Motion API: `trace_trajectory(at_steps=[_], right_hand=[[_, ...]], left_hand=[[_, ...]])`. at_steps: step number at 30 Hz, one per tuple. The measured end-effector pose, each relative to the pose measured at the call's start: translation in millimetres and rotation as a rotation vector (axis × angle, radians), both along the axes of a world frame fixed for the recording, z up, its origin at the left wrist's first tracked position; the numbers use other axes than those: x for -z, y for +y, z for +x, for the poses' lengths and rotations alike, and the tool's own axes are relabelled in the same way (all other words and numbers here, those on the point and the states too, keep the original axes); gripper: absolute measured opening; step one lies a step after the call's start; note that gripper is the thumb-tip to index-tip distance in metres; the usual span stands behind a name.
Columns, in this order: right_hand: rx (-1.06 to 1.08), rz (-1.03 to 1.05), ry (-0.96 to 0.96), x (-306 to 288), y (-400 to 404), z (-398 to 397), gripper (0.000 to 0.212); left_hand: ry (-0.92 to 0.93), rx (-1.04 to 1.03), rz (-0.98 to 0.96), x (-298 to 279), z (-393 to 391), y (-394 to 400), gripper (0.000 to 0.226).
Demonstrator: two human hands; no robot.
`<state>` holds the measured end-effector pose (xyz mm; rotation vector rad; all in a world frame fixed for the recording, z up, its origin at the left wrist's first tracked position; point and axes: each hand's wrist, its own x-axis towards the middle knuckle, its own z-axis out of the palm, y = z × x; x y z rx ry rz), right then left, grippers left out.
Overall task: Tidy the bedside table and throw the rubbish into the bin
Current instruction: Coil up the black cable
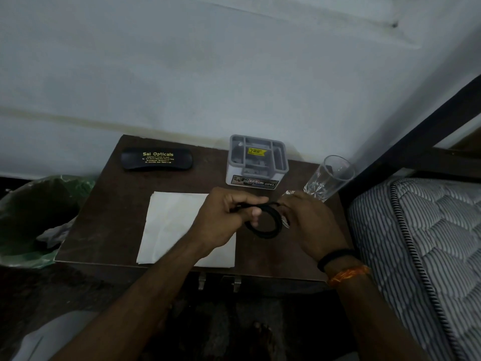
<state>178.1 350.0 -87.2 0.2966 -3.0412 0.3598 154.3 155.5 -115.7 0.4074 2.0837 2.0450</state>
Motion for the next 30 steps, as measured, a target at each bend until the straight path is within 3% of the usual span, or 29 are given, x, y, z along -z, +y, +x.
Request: trace_trajectory(at_steps=[3,7,12,18,24,28,30], right_hand=[[0.081,-0.204,0.091,-5,-5,2,0.028],[0.236,-0.555,0.181,-11,-12,3,0.010],[0.401,-0.886,-0.034,0,-18,-1,0.009],[0.417,-1.184,-0.328,-7,-16,0,0.014],[0.255,-1.117,-0.360,-6,-20,3,0.023],[0.117,-0.944,-0.269,-3,-28,10,0.066],[0.084,-0.871,-0.174,-4,-35,13,0.067]], left_hand=[[0.003,0.001,0.063,-1,1,1,0.031],[0.012,-0.019,0.071,2,2,4,0.034],[0.073,-0.070,-0.001,1,5,7,0.033],[0.206,-0.232,-0.171,4,3,5,0.031],[0.302,-0.320,-0.242,6,3,5,0.029],[0.315,-0.355,-0.275,6,1,3,0.029],[0.311,-0.365,-0.287,7,1,2,0.028]])
